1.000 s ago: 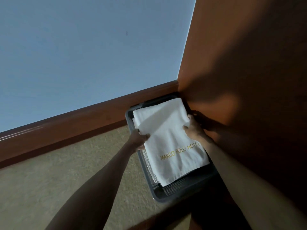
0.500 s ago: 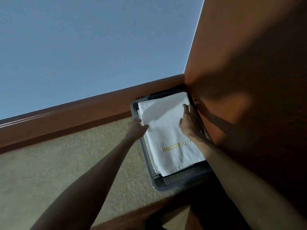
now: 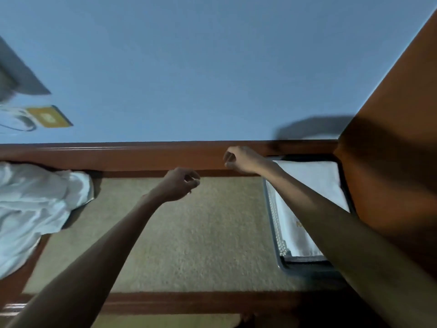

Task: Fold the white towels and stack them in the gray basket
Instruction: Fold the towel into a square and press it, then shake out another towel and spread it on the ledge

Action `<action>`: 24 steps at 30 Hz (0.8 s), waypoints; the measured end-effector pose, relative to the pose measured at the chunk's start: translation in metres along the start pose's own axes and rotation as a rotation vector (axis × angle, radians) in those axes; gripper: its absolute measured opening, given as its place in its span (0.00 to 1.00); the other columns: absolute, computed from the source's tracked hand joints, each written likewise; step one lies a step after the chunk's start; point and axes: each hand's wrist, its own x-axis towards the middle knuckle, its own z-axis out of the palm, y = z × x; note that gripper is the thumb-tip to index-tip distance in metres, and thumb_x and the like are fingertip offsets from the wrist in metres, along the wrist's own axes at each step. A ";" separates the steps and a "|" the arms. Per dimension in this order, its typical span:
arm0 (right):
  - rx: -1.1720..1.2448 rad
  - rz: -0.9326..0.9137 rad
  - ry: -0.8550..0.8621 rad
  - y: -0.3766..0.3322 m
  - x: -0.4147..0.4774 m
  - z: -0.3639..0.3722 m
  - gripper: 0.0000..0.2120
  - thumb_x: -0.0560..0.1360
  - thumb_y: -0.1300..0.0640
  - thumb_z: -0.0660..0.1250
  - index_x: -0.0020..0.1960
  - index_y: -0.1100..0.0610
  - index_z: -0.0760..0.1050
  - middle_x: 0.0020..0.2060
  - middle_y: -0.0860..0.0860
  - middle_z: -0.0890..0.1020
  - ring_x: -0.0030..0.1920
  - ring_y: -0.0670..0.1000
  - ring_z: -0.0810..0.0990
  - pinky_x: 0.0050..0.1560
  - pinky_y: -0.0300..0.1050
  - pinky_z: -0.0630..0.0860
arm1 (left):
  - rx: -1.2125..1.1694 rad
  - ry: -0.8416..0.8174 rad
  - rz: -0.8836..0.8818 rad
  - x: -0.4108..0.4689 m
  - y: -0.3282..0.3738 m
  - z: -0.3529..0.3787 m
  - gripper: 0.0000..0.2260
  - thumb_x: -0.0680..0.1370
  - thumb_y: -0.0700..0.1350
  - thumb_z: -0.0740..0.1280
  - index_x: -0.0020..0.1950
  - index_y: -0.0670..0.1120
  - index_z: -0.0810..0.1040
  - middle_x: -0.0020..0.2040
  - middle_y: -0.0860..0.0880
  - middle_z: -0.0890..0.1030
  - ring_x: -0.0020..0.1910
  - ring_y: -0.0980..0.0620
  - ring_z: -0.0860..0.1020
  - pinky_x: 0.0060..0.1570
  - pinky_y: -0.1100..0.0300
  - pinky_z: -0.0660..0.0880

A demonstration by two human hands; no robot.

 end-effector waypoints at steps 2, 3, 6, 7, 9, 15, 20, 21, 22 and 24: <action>0.015 -0.071 -0.039 -0.050 0.011 0.015 0.07 0.79 0.57 0.71 0.56 0.58 0.80 0.53 0.53 0.84 0.53 0.52 0.83 0.54 0.46 0.78 | 0.000 0.050 -0.031 -0.031 -0.034 -0.034 0.07 0.82 0.45 0.69 0.59 0.45 0.83 0.49 0.51 0.84 0.41 0.58 0.83 0.37 0.64 0.75; 0.029 -0.103 -0.053 -0.075 0.015 0.023 0.08 0.79 0.58 0.71 0.57 0.58 0.79 0.53 0.53 0.84 0.53 0.51 0.82 0.53 0.46 0.78 | -0.002 0.080 -0.049 -0.048 -0.050 -0.050 0.07 0.82 0.45 0.69 0.58 0.46 0.83 0.48 0.52 0.84 0.41 0.58 0.83 0.38 0.64 0.75; 0.061 -0.180 -0.073 -0.151 0.025 0.056 0.09 0.80 0.58 0.70 0.58 0.60 0.79 0.53 0.53 0.84 0.52 0.50 0.82 0.52 0.43 0.77 | 0.000 0.181 -0.085 -0.101 -0.098 -0.094 0.03 0.81 0.45 0.70 0.54 0.50 0.83 0.44 0.56 0.83 0.39 0.59 0.83 0.43 0.57 0.78; 0.067 -0.200 -0.086 -0.175 0.028 0.069 0.10 0.80 0.58 0.70 0.59 0.59 0.79 0.53 0.52 0.84 0.51 0.49 0.82 0.52 0.43 0.78 | 0.006 0.218 -0.093 -0.119 -0.113 -0.107 0.02 0.81 0.45 0.70 0.52 0.51 0.82 0.43 0.57 0.83 0.38 0.59 0.83 0.45 0.55 0.80; 0.090 -0.231 -0.126 -0.219 0.034 0.096 0.08 0.80 0.57 0.70 0.58 0.58 0.79 0.49 0.50 0.84 0.48 0.49 0.83 0.51 0.45 0.79 | 0.005 0.291 -0.107 -0.153 -0.140 -0.131 0.03 0.81 0.45 0.70 0.52 0.51 0.83 0.43 0.56 0.83 0.39 0.58 0.83 0.48 0.52 0.81; 0.117 -0.326 -0.200 -0.340 0.050 0.182 0.08 0.79 0.53 0.72 0.54 0.57 0.80 0.43 0.48 0.84 0.39 0.43 0.83 0.39 0.36 0.77 | 0.056 0.460 -0.214 -0.250 -0.218 -0.187 0.05 0.79 0.46 0.69 0.53 0.51 0.84 0.44 0.59 0.83 0.44 0.54 0.81 0.49 0.53 0.78; 0.101 -0.384 -0.265 -0.413 0.067 0.241 0.06 0.78 0.55 0.73 0.51 0.57 0.82 0.40 0.48 0.85 0.39 0.45 0.84 0.41 0.44 0.80 | 0.064 0.491 -0.323 -0.305 -0.281 -0.216 0.07 0.80 0.48 0.67 0.56 0.53 0.82 0.47 0.58 0.84 0.47 0.54 0.80 0.48 0.54 0.77; 0.083 -0.398 -0.283 -0.425 0.071 0.249 0.05 0.78 0.56 0.73 0.50 0.57 0.81 0.39 0.47 0.84 0.38 0.44 0.83 0.41 0.42 0.79 | 0.051 0.502 -0.346 -0.313 -0.294 -0.221 0.07 0.80 0.48 0.67 0.56 0.54 0.82 0.47 0.59 0.83 0.47 0.54 0.80 0.48 0.53 0.77; 0.064 -0.410 -0.298 -0.437 0.077 0.257 0.02 0.78 0.58 0.72 0.49 0.56 0.81 0.39 0.46 0.84 0.39 0.45 0.83 0.41 0.42 0.77 | 0.041 0.510 -0.367 -0.320 -0.307 -0.225 0.07 0.80 0.49 0.67 0.56 0.54 0.82 0.46 0.60 0.83 0.47 0.53 0.80 0.49 0.52 0.77; 0.035 -0.397 -0.341 -0.460 0.091 0.272 0.02 0.79 0.61 0.69 0.49 0.55 0.80 0.42 0.51 0.85 0.42 0.50 0.83 0.41 0.42 0.74 | 0.031 0.511 -0.408 -0.331 -0.333 -0.232 0.06 0.80 0.49 0.67 0.56 0.54 0.82 0.47 0.59 0.83 0.47 0.53 0.80 0.48 0.53 0.77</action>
